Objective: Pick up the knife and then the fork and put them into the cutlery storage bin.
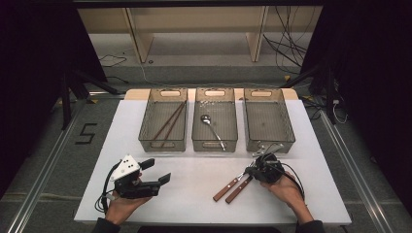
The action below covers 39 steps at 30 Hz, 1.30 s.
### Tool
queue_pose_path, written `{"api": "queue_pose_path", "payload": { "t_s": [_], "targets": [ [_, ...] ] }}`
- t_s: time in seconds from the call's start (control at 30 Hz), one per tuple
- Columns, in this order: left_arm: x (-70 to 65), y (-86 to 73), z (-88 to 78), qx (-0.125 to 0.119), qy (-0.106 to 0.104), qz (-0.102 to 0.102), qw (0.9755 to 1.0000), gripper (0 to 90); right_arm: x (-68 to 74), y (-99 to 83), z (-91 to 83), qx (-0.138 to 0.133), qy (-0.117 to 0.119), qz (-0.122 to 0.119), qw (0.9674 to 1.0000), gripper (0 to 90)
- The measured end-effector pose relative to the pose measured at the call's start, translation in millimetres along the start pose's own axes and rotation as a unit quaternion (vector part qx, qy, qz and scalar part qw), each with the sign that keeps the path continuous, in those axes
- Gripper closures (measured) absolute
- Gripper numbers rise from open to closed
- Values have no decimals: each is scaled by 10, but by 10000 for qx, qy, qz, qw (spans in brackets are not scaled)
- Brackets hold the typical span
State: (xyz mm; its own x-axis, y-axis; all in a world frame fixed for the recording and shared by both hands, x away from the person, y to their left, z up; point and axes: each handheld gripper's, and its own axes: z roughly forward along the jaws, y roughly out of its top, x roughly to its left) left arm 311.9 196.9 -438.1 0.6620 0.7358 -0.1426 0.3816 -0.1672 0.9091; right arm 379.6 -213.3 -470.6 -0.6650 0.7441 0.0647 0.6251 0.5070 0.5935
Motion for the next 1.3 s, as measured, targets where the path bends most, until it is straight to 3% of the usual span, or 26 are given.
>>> {"api": "queue_pose_path", "payload": {
  "t_s": [0.6, 1.3],
  "targets": [
    [-4, -13, 1, 36, -7, 28, 10000, 196, 23, -20, 21, 222, -50, -57, 9997, 900],
    [-3, -13, -5, 44, 1, 32, 10000, 196, 122, -288, -271, 848, 127, -80, 9963, 900]
  ]
}}
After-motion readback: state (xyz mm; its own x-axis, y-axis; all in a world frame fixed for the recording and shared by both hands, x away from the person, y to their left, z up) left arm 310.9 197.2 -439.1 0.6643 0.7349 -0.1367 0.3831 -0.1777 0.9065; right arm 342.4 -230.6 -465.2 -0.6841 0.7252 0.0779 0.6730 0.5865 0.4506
